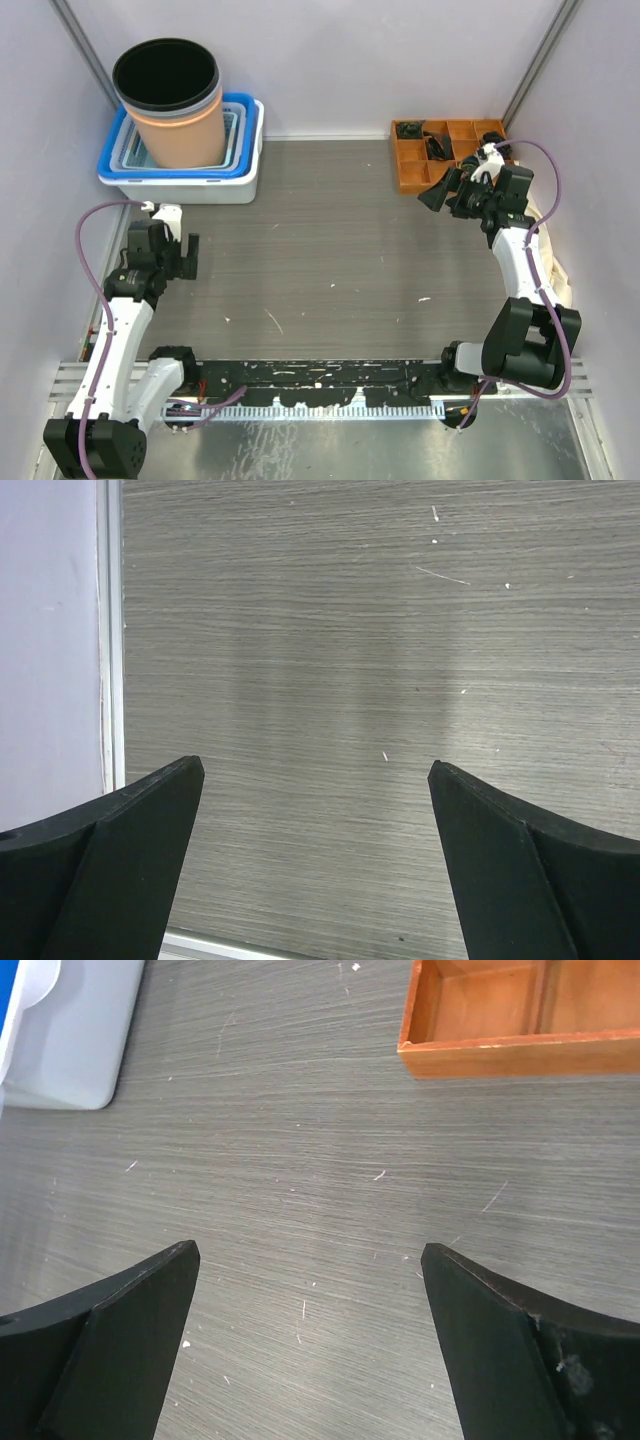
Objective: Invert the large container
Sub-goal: Pick up the container from the container.
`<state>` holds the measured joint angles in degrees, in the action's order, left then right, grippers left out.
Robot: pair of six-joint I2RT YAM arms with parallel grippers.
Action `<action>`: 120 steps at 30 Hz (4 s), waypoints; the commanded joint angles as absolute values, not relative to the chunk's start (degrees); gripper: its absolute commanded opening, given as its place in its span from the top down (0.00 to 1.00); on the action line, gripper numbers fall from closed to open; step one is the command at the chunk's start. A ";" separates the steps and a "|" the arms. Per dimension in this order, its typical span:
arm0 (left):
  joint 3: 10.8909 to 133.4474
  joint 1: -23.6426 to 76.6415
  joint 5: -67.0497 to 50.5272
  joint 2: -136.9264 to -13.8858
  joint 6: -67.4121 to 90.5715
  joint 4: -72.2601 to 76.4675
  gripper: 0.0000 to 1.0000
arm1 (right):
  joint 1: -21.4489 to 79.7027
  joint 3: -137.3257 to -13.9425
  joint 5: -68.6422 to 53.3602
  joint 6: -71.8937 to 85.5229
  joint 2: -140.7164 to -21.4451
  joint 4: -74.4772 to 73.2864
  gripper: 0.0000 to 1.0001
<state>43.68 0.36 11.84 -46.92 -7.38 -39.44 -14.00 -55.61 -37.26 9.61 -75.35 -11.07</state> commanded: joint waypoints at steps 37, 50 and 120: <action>102.45 0.06 -15.45 -71.01 -46.05 -48.97 0.02 | -13.95 -56.15 -51.74 -3.59 -79.18 -14.33 0.00; 163.25 -2.90 -25.74 -113.07 -40.94 -73.98 0.01 | -13.90 -57.22 -51.00 -5.77 -80.76 -17.09 0.00; 143.85 -4.36 -8.66 -114.54 -1.45 -39.89 0.12 | -13.89 -59.04 -49.27 -9.32 -82.79 -21.08 0.00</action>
<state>144.59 -4.25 -12.80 -118.24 -5.56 -45.36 -14.00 -56.60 -48.60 -8.47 -82.81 -21.85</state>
